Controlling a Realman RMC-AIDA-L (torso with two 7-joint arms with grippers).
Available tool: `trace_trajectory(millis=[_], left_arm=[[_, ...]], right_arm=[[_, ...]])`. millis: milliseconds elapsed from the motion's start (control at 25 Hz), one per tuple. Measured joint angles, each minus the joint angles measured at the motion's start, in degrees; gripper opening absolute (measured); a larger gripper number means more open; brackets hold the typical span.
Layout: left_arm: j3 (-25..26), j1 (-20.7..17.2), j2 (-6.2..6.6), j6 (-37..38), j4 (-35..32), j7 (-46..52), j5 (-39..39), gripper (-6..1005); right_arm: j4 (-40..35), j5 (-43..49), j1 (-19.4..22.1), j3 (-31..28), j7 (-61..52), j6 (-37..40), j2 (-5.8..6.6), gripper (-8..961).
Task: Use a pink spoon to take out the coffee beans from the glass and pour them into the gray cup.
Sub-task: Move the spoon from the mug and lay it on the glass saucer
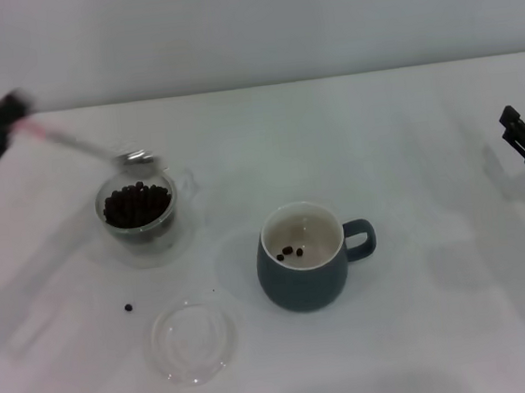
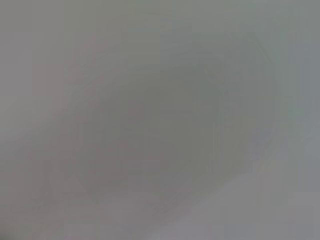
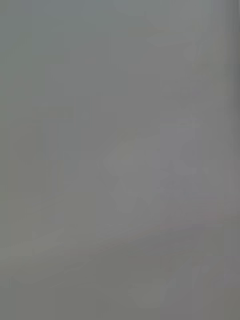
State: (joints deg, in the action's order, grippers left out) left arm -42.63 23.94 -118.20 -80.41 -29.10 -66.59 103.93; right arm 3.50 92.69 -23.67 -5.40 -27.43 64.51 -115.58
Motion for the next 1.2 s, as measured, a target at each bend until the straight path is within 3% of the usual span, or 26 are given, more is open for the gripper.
trace_trajectory(millis=[160,320,720,1200], left_arm=[[4.50,-5.56,1.50,-4.20,4.61,-1.47,0.34,129],[4.72,-8.80,2.17,-4.46,5.79,-2.56,-0.49,129],[4.66,-7.91,2.95,-1.85,7.23,-3.30,-13.64,129],[4.33,-2.51,-0.16,4.78,8.26,-8.90,-21.47,130]], right_arm=[[-0.35,0.02,-0.57,-0.92,0.00,-0.80,0.01,709],[-0.46,0.04,-0.95,-1.34,0.00,-1.20,0.06,709],[-0.52,0.05,-2.92,-1.37,0.00,-3.13,0.06,709],[-0.37,0.04,-1.83,-1.37,0.00,-2.87,0.00,709]])
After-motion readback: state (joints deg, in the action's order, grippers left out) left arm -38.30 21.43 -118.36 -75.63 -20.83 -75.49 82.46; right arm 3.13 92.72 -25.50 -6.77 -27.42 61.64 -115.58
